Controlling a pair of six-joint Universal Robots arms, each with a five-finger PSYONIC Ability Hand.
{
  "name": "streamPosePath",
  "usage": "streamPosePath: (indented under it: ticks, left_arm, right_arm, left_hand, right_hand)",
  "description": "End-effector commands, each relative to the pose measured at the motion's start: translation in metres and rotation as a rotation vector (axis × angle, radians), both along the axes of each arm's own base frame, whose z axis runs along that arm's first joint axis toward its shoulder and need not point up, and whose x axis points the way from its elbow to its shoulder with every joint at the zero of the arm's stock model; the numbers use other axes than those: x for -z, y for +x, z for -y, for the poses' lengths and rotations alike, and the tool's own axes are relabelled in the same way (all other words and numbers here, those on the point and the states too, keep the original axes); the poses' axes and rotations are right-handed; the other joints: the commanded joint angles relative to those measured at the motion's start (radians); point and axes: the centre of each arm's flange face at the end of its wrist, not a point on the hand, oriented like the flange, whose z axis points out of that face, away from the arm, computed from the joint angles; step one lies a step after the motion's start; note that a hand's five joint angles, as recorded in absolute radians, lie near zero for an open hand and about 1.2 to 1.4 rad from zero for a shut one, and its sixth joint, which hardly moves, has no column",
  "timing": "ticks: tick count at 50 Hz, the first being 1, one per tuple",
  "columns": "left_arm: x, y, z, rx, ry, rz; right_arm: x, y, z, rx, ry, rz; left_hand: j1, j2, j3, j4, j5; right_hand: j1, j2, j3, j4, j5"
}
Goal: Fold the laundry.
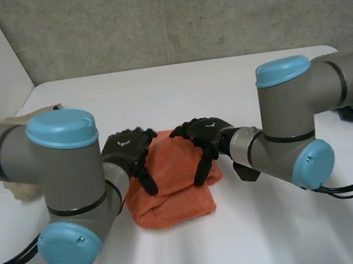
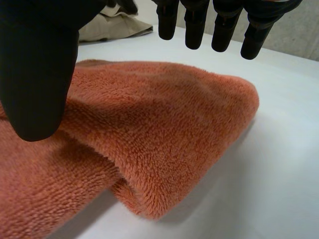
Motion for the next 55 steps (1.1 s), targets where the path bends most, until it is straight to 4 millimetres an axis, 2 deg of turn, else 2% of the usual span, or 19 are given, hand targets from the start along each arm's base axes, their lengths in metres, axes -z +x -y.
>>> streamPosePath:
  ticks: [1, 5, 9, 16, 17, 20, 21, 24, 26, 28, 29, 34, 39, 44, 48, 55]
  left_arm:
    - [0.027, 0.01, -0.002, -0.04, 0.062, 0.098]
    - [0.032, 0.017, -0.003, -0.047, 0.079, 0.124]
    - [0.021, 0.019, -0.002, -0.034, 0.066, 0.101]
    - [-0.034, 0.023, 0.002, 0.0, -0.034, -0.038]
    - [-0.05, 0.024, 0.002, 0.01, -0.062, -0.081]
    - [-0.072, 0.026, 0.001, 0.034, -0.1, -0.15]
    - [-0.086, 0.026, 0.001, 0.058, -0.122, -0.192]
    - [-0.104, 0.027, 0.001, 0.113, -0.15, -0.248]
    - [-0.118, 0.026, -0.001, 0.196, -0.154, -0.292]
    - [-0.123, 0.024, -0.006, 0.266, -0.135, -0.304]
    - [-0.126, 0.023, -0.012, 0.337, -0.107, -0.315]
    - [-0.126, 0.019, -0.03, 0.5, -0.015, -0.333]
    - [-0.125, 0.017, -0.039, 0.53, -0.008, -0.324]
    - [-0.12, 0.015, -0.042, 0.512, -0.02, -0.309]
    - [-0.117, 0.015, -0.041, 0.491, -0.03, -0.309]
    - [-0.115, 0.016, -0.039, 0.478, -0.047, -0.311]
  right_arm:
    - [0.024, 0.004, 0.001, -0.008, -0.006, -0.066]
    - [0.024, -0.003, 0.004, 0.005, -0.061, -0.141]
    - [0.01, -0.011, 0.009, 0.008, -0.137, -0.178]
    - [-0.024, -0.011, -0.015, -0.01, -0.294, -0.153]
    - [-0.03, -0.012, -0.024, -0.006, -0.343, -0.15]
    - [-0.036, -0.014, -0.042, -0.002, -0.421, -0.149]
    - [-0.035, -0.015, -0.055, -0.003, -0.464, -0.156]
    - [-0.029, -0.018, -0.077, -0.009, -0.506, -0.163]
    - [-0.017, -0.02, -0.1, -0.031, -0.526, -0.173]
    - [-0.007, -0.021, -0.114, -0.048, -0.523, -0.18]
    - [0.004, -0.023, -0.127, -0.062, -0.514, -0.184]
    - [0.027, -0.021, -0.151, -0.082, -0.515, -0.157]
    - [0.043, -0.011, -0.151, -0.082, -0.557, -0.122]
    - [0.055, 0.003, -0.131, -0.064, -0.644, -0.124]
    - [0.057, 0.011, -0.115, -0.047, -0.697, -0.117]
    - [0.067, 0.02, -0.093, -0.02, -0.708, -0.134]
  left_hand:
    - [-0.011, -0.032, -0.037, -0.03, -0.05]
    - [-0.011, -0.032, -0.037, -0.03, -0.05]
    - [-0.011, -0.032, -0.037, -0.03, -0.05]
    - [-0.011, -0.032, -0.037, -0.03, -0.05]
    - [-0.011, -0.032, -0.037, -0.03, -0.05]
    - [-0.011, -0.032, -0.037, -0.03, -0.05]
    - [-0.011, -0.032, -0.037, -0.03, -0.05]
    - [-0.011, -0.032, -0.037, -0.03, -0.05]
    - [-0.011, -0.032, -0.037, -0.03, -0.05]
    - [-0.011, -0.032, -0.037, -0.03, -0.05]
    - [-0.011, -0.032, -0.037, -0.03, -0.05]
    - [-0.011, -0.032, -0.037, -0.03, -0.05]
    - [-0.011, -0.032, -0.037, -0.03, -0.05]
    - [-0.011, -0.032, -0.037, -0.03, -0.05]
    - [-0.011, -0.032, -0.037, -0.03, -0.05]
    - [-0.011, -0.032, -0.037, -0.03, -0.05]
  right_hand:
    - [-0.048, -0.038, -0.032, -0.036, -0.046]
    - [-0.018, -0.008, -0.003, -0.007, -0.017]
    - [0.005, 0.015, 0.021, 0.017, 0.007]
    - [0.011, 0.021, 0.027, 0.023, 0.012]
    - [0.008, 0.018, 0.024, 0.02, 0.009]
    - [-0.001, 0.009, 0.015, 0.011, 0.001]
    - [-0.006, 0.004, 0.009, 0.005, -0.005]
    - [-0.021, -0.011, -0.006, -0.01, -0.02]
    - [-0.024, -0.014, -0.009, -0.013, -0.023]
    - [-0.03, -0.02, -0.014, -0.019, -0.029]
    - [-0.039, -0.029, -0.023, -0.027, -0.037]
    - [-0.048, -0.038, -0.032, -0.036, -0.046]
    - [-0.048, -0.038, -0.032, -0.036, -0.046]
    - [-0.048, -0.038, -0.032, -0.036, -0.046]
    - [-0.007, 0.003, 0.009, 0.005, -0.006]
    - [0.061, 0.071, 0.076, 0.072, 0.062]
